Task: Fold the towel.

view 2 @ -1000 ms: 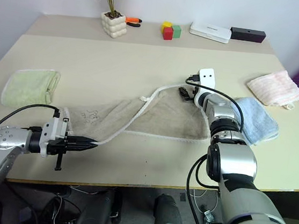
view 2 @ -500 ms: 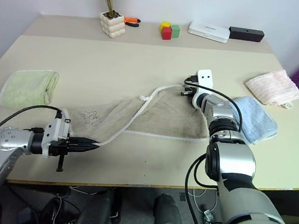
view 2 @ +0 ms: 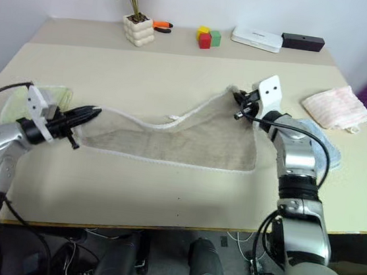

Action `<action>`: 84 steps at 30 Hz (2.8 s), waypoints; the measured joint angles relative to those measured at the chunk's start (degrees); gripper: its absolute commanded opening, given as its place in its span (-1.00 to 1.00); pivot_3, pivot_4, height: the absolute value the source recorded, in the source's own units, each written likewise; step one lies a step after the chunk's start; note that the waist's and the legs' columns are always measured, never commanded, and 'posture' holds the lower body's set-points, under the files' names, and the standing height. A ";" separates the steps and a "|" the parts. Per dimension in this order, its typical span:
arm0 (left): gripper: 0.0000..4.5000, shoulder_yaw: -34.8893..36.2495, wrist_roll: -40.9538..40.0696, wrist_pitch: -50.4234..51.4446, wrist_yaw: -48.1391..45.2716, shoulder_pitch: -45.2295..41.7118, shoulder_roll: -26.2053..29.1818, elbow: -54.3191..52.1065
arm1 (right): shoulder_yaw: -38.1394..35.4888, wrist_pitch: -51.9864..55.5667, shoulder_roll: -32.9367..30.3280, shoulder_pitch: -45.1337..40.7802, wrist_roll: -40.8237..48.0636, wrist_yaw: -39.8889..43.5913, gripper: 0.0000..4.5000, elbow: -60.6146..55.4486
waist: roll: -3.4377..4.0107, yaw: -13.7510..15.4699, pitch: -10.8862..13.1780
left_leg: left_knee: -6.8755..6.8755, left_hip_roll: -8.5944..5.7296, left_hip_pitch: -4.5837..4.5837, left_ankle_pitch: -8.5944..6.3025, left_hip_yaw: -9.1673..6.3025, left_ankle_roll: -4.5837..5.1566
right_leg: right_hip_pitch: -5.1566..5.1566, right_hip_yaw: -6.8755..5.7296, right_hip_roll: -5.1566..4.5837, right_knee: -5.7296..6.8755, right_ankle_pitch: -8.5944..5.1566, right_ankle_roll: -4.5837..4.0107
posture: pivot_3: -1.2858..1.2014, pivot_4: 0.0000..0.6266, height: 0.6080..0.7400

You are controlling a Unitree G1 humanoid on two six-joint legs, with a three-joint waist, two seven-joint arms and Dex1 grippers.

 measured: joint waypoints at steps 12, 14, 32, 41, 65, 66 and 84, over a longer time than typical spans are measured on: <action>-1.00 -8.73 21.30 -17.71 16.36 -37.05 -0.79 46.99 | 3.89 -14.07 3.62 -21.11 -7.01 -8.89 -0.98 23.98 | -0.21 -0.43 0.20 | 0.02 -0.02 -0.24 0.07 0.02 -0.10 | -0.27 0.01 0.07 0.01 0.02 0.02 | 0.03 -0.52 0.92; -1.00 -9.49 23.78 -20.22 19.94 -44.52 -0.08 52.79 | 4.15 -19.09 3.84 -27.34 -9.25 -13.61 -0.98 31.68 | -0.22 -0.39 0.20 | 0.02 -0.02 -0.60 0.11 0.03 -0.17 | -0.62 0.00 0.04 0.01 0.00 0.05 | 0.03 -0.52 0.92; -1.00 -2.15 11.28 -33.72 -20.07 -25.25 5.43 49.85 | 3.78 -29.49 0.24 9.60 -2.07 -1.47 -0.98 4.86 | -0.14 -0.49 0.19 | 0.17 0.02 -0.86 0.33 0.25 -0.53 | -0.94 -0.15 -0.12 0.19 -0.03 0.11 | 0.03 -0.52 0.92; -1.00 -1.51 4.66 -27.73 -27.46 -13.34 5.42 32.27 | 3.71 -23.06 -5.74 17.36 2.27 7.34 -0.58 -6.71 | -0.18 -0.11 0.17 | 0.33 0.02 -0.74 0.15 0.15 -0.22 | -0.85 -0.14 -0.09 0.45 -0.03 0.10 | 0.03 -0.52 0.92; -1.00 -1.36 3.52 -22.90 -24.13 -8.48 5.33 22.18 | 8.39 -9.36 -12.86 11.58 -0.96 19.65 0.40 -2.01 | -0.19 1.37 0.16 | 0.87 0.02 -0.82 0.04 0.12 -0.03 | -0.80 -0.13 -0.09 0.74 -0.04 0.09 | 0.03 -0.52 0.92; -1.00 -1.34 3.46 -22.74 -23.95 -8.13 5.33 21.38 | 8.79 -6.75 -12.78 11.39 -0.85 20.01 0.26 -1.39 | -0.19 1.32 0.16 | 0.87 0.02 -0.82 0.04 0.12 -0.03 | -0.80 -0.13 -0.09 0.74 -0.04 0.09 | 0.03 -0.52 0.92; -1.00 -1.12 2.40 -20.19 -22.49 -4.72 5.27 16.68 | 8.00 6.95 -13.78 9.51 5.65 27.40 -0.72 -6.61 | -0.18 1.35 0.16 | 0.95 0.03 -0.83 0.02 0.11 0.00 | -0.82 -0.14 -0.09 0.79 -0.04 0.09 | 0.03 -0.52 0.92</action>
